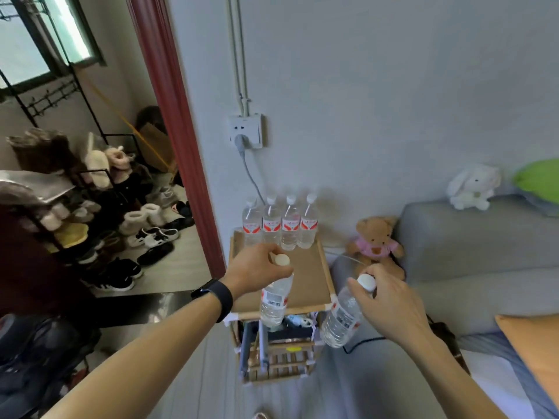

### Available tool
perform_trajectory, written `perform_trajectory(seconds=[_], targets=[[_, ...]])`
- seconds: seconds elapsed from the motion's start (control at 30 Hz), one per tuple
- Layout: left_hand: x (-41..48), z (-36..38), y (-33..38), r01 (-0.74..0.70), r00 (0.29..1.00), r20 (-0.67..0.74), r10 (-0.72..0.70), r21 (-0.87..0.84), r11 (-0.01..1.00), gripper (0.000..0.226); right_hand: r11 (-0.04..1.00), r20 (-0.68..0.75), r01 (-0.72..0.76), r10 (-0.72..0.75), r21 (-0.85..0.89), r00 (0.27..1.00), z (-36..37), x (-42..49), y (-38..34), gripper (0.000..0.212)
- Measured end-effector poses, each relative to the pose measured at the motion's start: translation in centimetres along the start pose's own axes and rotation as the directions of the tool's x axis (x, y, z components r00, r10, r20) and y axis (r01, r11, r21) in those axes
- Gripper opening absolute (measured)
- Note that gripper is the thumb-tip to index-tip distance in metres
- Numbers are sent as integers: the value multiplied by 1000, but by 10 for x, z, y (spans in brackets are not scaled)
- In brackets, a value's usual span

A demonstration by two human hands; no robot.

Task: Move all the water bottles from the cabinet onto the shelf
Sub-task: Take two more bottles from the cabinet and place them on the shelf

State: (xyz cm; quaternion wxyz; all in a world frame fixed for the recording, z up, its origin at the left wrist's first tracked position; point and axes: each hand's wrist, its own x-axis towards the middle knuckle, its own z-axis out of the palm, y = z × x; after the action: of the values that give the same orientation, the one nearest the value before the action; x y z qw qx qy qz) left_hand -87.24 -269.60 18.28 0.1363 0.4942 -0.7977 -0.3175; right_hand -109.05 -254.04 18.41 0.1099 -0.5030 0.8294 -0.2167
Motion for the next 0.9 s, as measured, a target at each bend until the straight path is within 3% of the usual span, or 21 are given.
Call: perform_trajectory(seconds=[0.3, 0.53, 0.73, 0.9], targets=[[122, 29, -8, 8, 999, 46, -9, 32, 999, 34, 995, 69, -90, 87, 32, 994, 43, 128, -12, 22], [175, 42, -9, 99, 983, 157, -94, -20, 995, 35, 998, 199, -37, 47, -56, 979, 72, 203, -6, 34], [191, 42, -7, 130, 959, 255, -123, -10, 992, 30, 995, 337, -32, 0, 90, 941, 84, 231, -1, 45], [180, 54, -14, 96, 986, 141, -91, -29, 995, 27, 975, 400, 7, -97, 222, 911, 83, 236, -2, 39]])
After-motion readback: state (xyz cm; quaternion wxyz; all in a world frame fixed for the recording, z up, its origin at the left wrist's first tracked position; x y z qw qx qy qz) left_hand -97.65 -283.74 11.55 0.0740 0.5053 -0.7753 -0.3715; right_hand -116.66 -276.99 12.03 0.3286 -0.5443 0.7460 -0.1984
